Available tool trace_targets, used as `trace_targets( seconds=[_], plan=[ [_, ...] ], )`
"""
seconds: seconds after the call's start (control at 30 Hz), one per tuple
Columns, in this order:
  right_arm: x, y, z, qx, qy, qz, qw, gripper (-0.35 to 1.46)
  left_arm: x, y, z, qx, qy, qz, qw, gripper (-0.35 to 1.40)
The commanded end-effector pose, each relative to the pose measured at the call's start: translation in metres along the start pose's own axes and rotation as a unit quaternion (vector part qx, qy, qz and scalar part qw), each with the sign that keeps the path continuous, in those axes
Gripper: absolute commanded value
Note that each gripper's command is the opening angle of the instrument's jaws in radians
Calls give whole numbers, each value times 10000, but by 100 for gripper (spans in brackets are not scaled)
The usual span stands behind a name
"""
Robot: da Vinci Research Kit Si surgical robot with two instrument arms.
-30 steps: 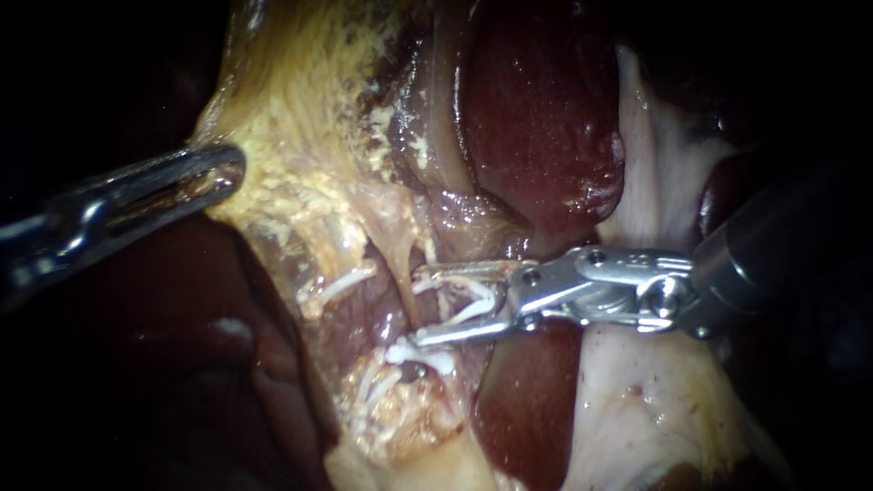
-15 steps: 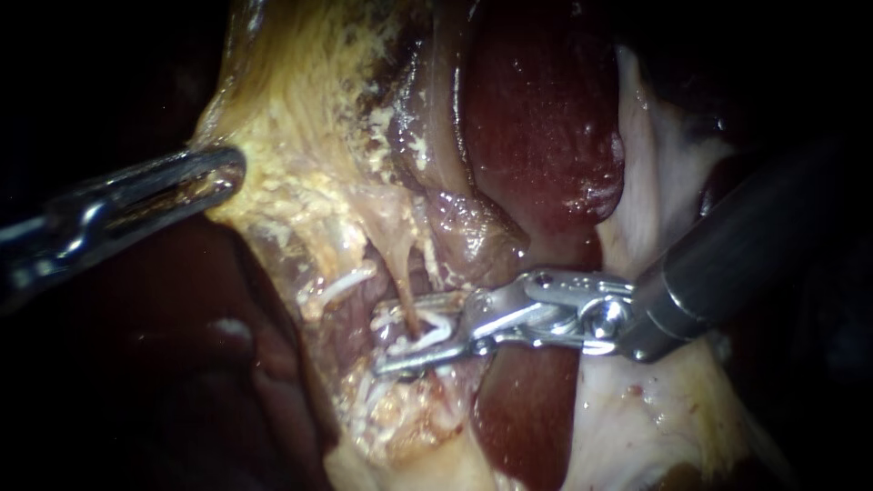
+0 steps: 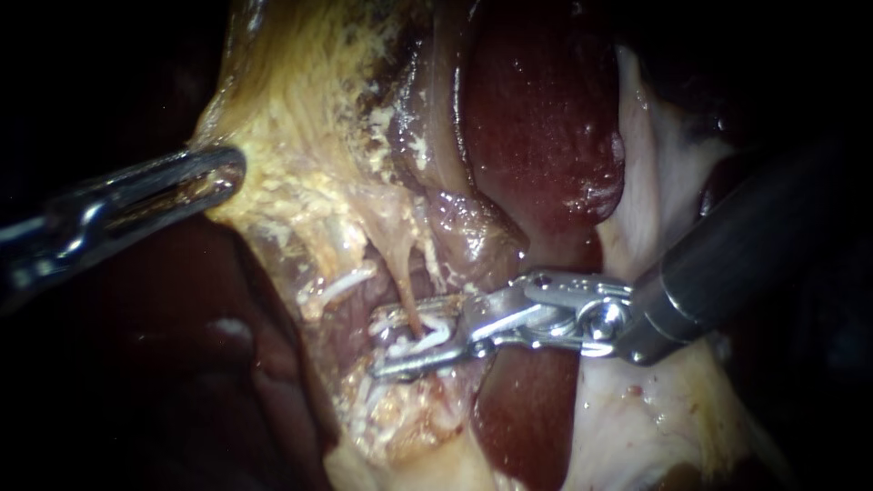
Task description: Clipping second clip right tube
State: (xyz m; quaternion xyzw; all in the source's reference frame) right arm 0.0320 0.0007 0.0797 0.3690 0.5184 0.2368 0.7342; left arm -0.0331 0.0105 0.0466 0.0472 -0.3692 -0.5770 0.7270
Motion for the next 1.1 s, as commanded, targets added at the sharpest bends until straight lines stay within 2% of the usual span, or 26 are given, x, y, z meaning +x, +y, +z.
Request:
trace_targets(
  seconds=[0.03, 0.17, 0.2, 0.27, 0.3, 0.43, 1.1],
  plan=[
    [0, 0, -1, 9, 14, 24, 10000, 36, 0, 0, 0, -1, 0, 0, 10000, -35],
    [-1, -1, -7, 23, 9, 24, 10000, 22, 0, 0, 0, -1, 1, 0, 10000, -35],
    [-1, -1, -8, 26, 8, 24, 10000, 12, 0, 0, 0, -1, 1, 0, 10000, -35],
    [-1, -2, -10, 32, 7, 25, 10000, -22, 0, 0, 0, -1, 1, 0, 10000, -35],
    [0, -2, -10, 34, 8, 56, 10000, -33, 0, 0, 0, -1, 1, 0, 10000, -35],
    [0, -3, -9, 37, 13, 174, 9998, -35, 0, 0, 0, -1, 1, 0, 10000, -35],
    [-2, -3, -9, 61, 4, 223, 9997, -35, 0, 1, 0, 0, 1, -1, 10000, -35]
  ],
)
